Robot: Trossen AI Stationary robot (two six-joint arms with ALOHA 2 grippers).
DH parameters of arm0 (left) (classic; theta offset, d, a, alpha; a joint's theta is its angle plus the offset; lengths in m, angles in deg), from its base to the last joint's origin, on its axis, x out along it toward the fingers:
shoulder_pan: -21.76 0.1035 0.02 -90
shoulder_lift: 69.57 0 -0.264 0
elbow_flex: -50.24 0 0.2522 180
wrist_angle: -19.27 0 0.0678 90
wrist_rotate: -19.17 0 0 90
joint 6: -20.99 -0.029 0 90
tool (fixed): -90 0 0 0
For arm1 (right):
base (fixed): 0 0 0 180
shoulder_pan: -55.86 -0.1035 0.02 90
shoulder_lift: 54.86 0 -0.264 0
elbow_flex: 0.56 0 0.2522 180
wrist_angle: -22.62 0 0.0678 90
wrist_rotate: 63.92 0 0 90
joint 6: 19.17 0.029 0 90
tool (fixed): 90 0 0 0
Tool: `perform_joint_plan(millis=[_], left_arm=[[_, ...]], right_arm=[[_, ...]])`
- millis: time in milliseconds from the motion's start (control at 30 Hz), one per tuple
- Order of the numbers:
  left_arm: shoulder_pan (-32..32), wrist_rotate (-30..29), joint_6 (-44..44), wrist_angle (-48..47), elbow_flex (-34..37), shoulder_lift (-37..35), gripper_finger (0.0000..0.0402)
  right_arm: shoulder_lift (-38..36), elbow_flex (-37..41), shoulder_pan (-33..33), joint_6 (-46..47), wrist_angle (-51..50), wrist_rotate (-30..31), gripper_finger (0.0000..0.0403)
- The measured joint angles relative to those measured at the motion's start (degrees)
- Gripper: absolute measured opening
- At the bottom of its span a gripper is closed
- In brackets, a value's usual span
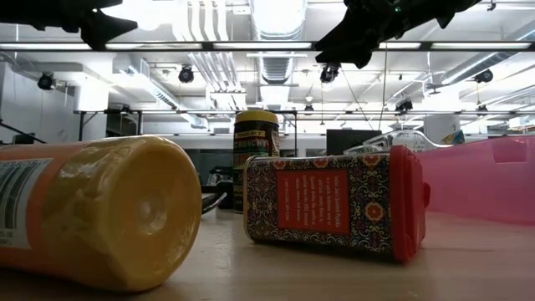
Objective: Pick & Place Food Item
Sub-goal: Put the red noodle pack into the top transparent bin
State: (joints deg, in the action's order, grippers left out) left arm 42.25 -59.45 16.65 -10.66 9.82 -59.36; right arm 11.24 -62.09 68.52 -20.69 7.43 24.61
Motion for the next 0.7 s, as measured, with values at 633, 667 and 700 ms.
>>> perform_joint_plan(millis=[633, 667, 700], left_arm=[[0.0, 0.02, 0.29, -4.72, 0.11, -0.22, 0.0345], [0.0, 0.02, 0.29, -4.72, 0.11, -0.23, 0.0345], [0.0, 0.02, 0.31, -4.74, 0.11, -0.23, 0.0345]], right_arm=[[0.0, 0.0, -0.02, 0.0, 0.0, 0.0, 0.0244], [0.0, 0.0, 0.0, 0.0, 0.0, 0.0, 0.0244], [0.0, 0.0, -0.02, 0.0, 0.0, 0.0, 0.0244]])
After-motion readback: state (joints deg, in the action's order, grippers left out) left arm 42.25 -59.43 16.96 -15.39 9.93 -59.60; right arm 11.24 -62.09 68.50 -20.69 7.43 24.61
